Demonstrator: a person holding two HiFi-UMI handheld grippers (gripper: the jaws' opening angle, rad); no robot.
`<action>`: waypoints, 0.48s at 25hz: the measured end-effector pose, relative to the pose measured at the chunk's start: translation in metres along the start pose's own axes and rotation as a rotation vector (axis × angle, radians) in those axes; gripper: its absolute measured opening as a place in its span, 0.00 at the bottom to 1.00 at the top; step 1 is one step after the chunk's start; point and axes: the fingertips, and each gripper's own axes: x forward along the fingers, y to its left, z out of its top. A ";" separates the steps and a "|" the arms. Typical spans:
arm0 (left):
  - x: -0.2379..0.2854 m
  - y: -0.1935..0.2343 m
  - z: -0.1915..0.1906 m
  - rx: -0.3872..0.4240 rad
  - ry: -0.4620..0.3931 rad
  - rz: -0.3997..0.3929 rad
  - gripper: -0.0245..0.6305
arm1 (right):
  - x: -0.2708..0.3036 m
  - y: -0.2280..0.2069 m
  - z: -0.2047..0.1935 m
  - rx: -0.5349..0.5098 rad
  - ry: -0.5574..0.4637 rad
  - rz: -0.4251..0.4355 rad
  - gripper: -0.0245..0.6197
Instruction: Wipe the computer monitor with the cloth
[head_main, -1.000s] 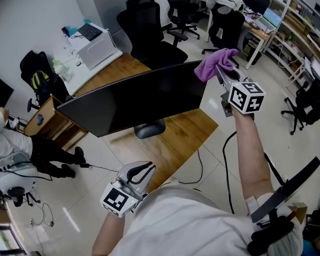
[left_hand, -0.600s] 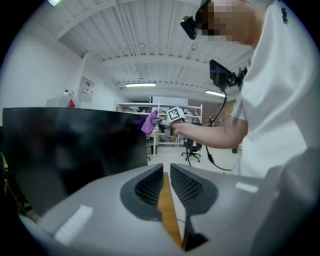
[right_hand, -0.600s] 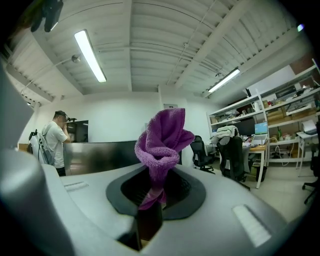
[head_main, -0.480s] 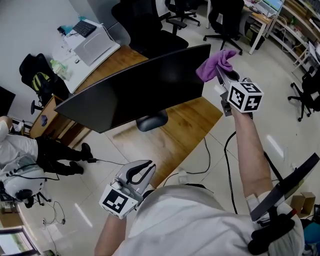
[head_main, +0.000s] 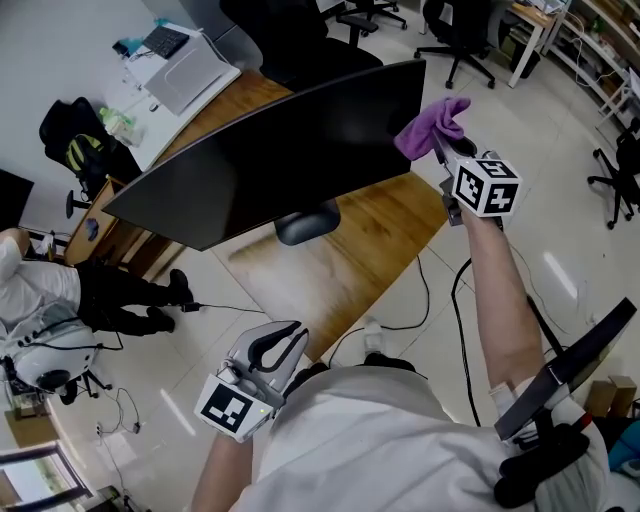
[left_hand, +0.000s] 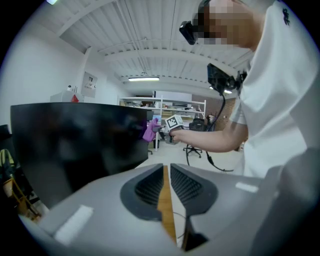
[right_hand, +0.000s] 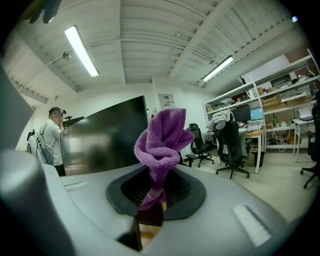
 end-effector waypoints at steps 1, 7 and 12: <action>-0.001 -0.001 -0.001 -0.001 0.003 0.002 0.14 | 0.001 -0.001 -0.005 0.002 0.006 -0.003 0.12; -0.006 -0.003 -0.006 -0.011 0.029 0.020 0.14 | 0.008 -0.008 -0.041 0.025 0.046 -0.014 0.12; -0.006 -0.006 -0.008 -0.021 0.058 0.028 0.14 | 0.012 -0.012 -0.073 0.050 0.087 -0.020 0.12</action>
